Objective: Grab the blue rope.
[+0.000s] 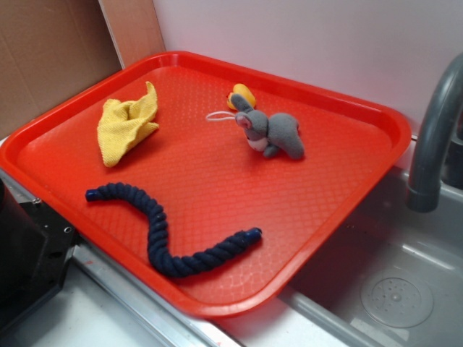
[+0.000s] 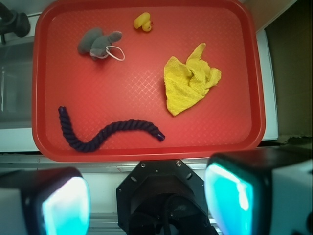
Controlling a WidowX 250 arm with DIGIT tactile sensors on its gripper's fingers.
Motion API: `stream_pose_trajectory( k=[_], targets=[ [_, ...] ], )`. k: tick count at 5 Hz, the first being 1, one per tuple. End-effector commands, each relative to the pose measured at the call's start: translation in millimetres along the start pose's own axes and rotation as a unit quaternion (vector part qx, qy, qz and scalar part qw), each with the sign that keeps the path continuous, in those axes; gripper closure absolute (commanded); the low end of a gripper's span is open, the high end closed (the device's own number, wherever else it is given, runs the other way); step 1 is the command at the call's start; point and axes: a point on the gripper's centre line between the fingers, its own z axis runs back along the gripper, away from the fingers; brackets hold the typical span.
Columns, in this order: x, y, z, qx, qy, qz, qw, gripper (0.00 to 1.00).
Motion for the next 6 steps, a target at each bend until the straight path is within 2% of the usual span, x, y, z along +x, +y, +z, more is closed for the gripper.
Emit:
stream_pose_trajectory(
  k=[1, 2, 3, 4, 6],
  targets=[
    [0, 0, 0, 0.0, 0.0, 0.0, 1.0, 0.0],
    [22, -45, -52, -0.026, 0.004, -0.123, 0.992, 0.0],
    [44, -61, -88, 0.014, 0.017, -0.249, 0.968, 0.0],
    [12, -41, -112, 0.028, 0.104, -0.37, 0.923, 0.0],
    [12, -41, -112, 0.028, 0.104, -0.37, 0.923, 0.0]
  ],
)
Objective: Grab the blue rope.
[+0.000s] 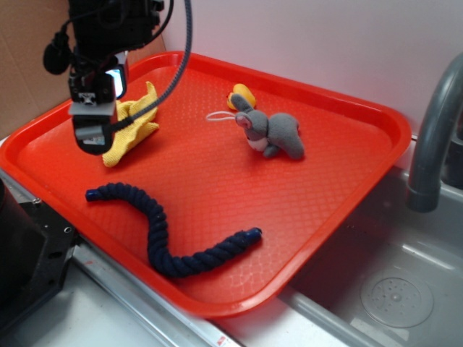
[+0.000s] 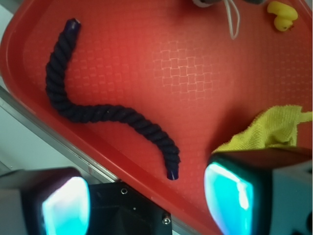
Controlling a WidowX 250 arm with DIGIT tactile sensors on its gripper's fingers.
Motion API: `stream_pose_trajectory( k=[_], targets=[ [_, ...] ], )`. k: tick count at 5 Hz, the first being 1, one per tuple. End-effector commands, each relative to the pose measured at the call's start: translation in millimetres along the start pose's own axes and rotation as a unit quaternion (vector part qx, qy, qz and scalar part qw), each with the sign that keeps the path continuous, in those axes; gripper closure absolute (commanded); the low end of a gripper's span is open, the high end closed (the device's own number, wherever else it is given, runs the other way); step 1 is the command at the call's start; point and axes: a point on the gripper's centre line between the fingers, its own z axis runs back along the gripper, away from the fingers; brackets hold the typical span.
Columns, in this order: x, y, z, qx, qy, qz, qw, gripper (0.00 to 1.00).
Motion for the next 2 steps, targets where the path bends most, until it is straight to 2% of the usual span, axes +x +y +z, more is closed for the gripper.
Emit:
stream_pose_trajectory(
  k=[1, 2],
  targets=[
    [-4, -3, 1, 0.007, -0.011, 0.001, 1.0, 0.0],
    [-4, -6, -29, 0.064, 0.003, -0.116, 0.991, 0.0]
  ],
)
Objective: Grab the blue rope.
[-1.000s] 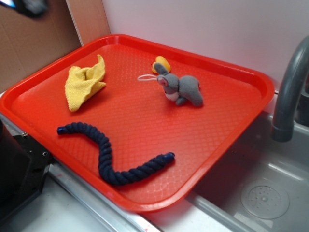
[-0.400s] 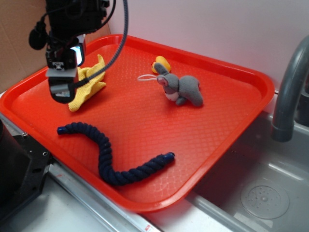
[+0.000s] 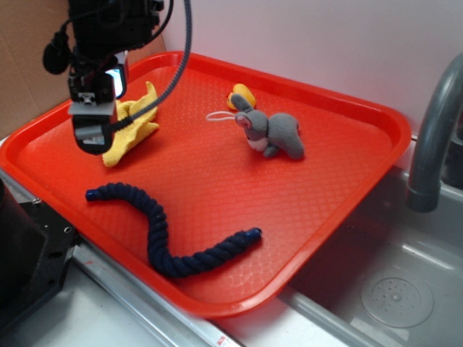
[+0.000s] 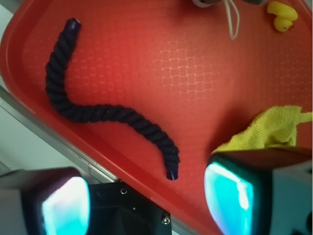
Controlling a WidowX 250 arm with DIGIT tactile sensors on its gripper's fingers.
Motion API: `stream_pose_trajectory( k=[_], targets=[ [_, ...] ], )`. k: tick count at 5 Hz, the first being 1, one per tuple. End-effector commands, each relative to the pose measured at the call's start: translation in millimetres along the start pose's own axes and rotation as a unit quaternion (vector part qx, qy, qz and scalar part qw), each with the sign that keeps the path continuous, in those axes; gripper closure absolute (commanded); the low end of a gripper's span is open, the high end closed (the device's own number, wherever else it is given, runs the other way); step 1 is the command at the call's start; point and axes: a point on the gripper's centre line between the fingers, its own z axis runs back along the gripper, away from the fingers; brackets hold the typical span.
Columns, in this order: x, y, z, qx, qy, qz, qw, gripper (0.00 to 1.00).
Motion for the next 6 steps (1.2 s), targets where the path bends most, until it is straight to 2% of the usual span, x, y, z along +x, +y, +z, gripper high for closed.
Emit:
stream_pose_trajectory(
  k=[1, 2, 3, 5, 6],
  targets=[
    [-5, -7, -42, 0.076, -0.024, -0.208, 0.975, 0.0],
    [1, -11, -55, 0.074, -0.017, -0.295, 0.952, 0.0],
    [6, -13, -63, 0.06, -0.042, -0.333, 0.94, 0.0],
    [13, -14, -111, 0.03, -0.037, -0.367, 0.929, 0.0],
    [23, -8, -128, 0.01, -0.022, -0.373, 0.927, 0.0]
  ],
)
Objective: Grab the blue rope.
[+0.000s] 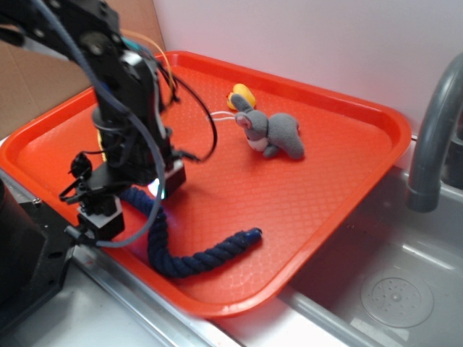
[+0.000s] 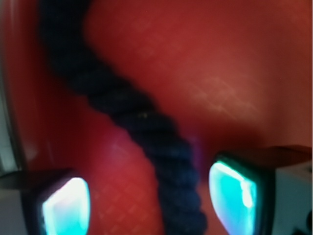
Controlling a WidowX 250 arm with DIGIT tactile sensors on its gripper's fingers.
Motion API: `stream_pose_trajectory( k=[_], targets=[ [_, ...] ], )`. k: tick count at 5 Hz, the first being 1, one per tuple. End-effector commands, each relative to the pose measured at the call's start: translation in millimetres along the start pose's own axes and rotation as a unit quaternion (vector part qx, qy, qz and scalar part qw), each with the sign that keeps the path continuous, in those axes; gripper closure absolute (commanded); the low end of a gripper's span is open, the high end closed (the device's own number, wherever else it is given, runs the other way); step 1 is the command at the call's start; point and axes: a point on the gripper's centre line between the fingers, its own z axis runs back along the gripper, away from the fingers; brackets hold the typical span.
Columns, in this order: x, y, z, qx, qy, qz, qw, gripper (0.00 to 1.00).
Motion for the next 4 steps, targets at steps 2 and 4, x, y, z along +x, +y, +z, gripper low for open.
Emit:
stream_pose_trajectory(
  k=[2, 4],
  targets=[
    [-4, 2, -31, -0.024, 0.009, 0.006, 1.0, 1.0],
    [-22, -15, 29, 0.001, 0.013, 0.15, 0.989, 1.0]
  ],
)
